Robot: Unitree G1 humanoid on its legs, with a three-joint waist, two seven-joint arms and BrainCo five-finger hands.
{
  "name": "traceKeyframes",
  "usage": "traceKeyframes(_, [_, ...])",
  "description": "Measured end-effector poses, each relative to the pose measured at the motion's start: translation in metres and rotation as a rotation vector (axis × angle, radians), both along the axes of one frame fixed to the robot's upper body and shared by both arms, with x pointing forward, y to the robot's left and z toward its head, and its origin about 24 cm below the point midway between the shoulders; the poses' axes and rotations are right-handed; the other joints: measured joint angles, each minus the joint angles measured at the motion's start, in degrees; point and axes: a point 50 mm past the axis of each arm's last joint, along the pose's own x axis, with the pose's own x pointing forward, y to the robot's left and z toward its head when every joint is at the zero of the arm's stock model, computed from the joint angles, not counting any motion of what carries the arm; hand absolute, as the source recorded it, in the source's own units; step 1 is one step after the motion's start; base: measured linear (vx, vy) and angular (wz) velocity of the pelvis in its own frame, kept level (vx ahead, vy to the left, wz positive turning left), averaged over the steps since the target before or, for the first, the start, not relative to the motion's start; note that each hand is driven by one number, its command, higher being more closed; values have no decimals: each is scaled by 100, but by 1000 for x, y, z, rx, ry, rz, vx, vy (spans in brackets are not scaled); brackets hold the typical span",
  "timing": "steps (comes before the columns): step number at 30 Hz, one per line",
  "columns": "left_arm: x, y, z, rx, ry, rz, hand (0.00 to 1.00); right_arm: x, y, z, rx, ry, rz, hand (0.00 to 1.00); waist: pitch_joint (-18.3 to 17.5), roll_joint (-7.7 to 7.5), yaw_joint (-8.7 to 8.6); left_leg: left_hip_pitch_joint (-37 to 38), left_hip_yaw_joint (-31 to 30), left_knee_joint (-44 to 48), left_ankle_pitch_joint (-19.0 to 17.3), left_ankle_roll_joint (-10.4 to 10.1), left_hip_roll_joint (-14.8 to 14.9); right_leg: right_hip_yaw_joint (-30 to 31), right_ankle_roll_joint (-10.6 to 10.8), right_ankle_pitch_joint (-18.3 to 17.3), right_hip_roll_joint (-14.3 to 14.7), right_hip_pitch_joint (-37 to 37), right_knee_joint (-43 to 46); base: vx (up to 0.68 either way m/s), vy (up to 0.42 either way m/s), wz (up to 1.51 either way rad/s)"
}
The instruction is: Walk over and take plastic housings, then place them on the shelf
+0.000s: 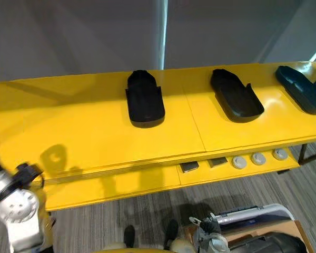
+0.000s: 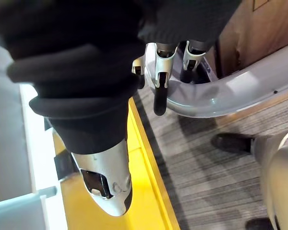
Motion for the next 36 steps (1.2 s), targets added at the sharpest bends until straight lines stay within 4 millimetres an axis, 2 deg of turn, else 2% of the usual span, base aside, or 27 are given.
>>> traceKeyframes(1, [-10, 7, -29, -71, 140, 35, 100, -6, -2, 0, -10, 14, 4, 0, -56, 3, 29, 3, -2, 27, -2, 0, 5, -48, 12, -79, -24, -21, 99, 66, 0, 10])
traceKeyframes(2, [-18, 11, -49, -119, 237, 50, 100, -6, -2, 1, -13, 16, 4, 0, -87, 11, 24, -18, 2, 52, -9, 5, 7, -65, -6, -113, -45, -60, 182, 54, -1, 5])
traceKeyframes(3, [-21, 12, -62, -155, 298, 51, 100, -6, -2, 2, -15, 14, 3, 0, -95, 17, 22, -24, 9, 84, -16, 12, 8, -66, -22, -131, -53, -72, 227, 41, -4, 0])
traceKeyframes(5, [-30, 9, -110, -292, 510, 6, 100, -8, -2, 3, -19, 10, 4, 0, -130, 34, 8, -19, 88, 219, -130, 26, 24, -63, -43, -193, -64, -74, 336, 26, -6, -12])
traceKeyframes(6, [-32, 4, -129, -347, 588, -29, 0, -7, -1, 4, -17, 5, 5, 0, -132, 35, 3, -19, 159, 306, -199, 32, 43, -35, -26, -237, -66, -75, 389, 2, -13, -24])
traceKeyframes(7, [-36, -5, -151, -415, 680, -84, 0, -6, 0, 5, -15, -2, 6, 0, -132, 36, -2, -30, 217, 414, -293, 26, 64, -2, -34, -283, -63, -75, 445, -12, -12, -22])
traceKeyframes(8, [-36, -11, -161, -444, 722, -121, 0, -6, 0, 5, -14, -3, 7, 0, -135, 37, -2, -32, 245, 458, -322, 30, 76, 18, -37, -304, -55, -75, 459, -7, -27, -22])
traceKeyframes(10, [-32, -41, -194, -537, 857, -290, 0, -5, 2, 7, -14, -19, 11, 0, -147, 61, -17, -31, 300, 503, -344, 4, 111, 52, -32, -303, -23, -74, 447, 4, -28, -12])
traceKeyframes(13, [-31, -64, -220, -597, 980, -395, 0, -6, 3, 7, -9, -23, 13, 0, -197, 96, -23, -22, 372, 496, -375, -44, 167, 90, -45, -310, 33, -92, 420, 14, -32, -10])
traceKeyframes(16, [-32, -73, -231, -604, 1060, -434, 0, -6, 2, 8, -9, -32, 14, 0, -255, 165, -24, -23, 456, 460, -366, -82, 210, 232, -68, -307, 90, -160, 377, 30, -28, -18])
traceKeyframes(20, [-31, -76, -238, -563, 1143, -485, 0, -7, 2, 7, -14, -36, 13, 0, -284, 203, -71, 48, 483, 384, -300, -116, 234, 261, -149, -209, 140, -147, 259, 75, -20, -8])
traceKeyframes(24, [-28, -73, -239, -496, 1193, -525, 0, -3, 2, 6, -12, -44, 14, 0, -287, 201, -184, 84, 502, 373, -294, -117, 212, 346, -129, -14, 193, -4, -82, 48, 6, -10])
traceKeyframes(27, [-18, -74, -236, -444, 1197, -567, 0, -1, 1, 7, -22, -50, 10, 0, -287, 198, -194, 81, 513, 324, -291, -113, 170, 371, -112, 158, 208, 83, -377, 23, 26, -7])
traceKeyframes(33, [-7, -79, -234, -366, 1222, -626, 0, 4, 4, 8, -23, -63, 32, 0, -225, 167, -324, 113, 519, 339, -296, -112, 168, 373, -105, 178, 217, 130, -417, 0, 0, 0])
traceKeyframes(36, [0, -80, -232, -351, 1207, -637, 0, 13, 7, 10, -20, -84, 52, 0, -112, 106, -280, -155, 532, 875, -541, -113, 195, 555, -96, 188, 247, 56, -416, -26, 9, -17])
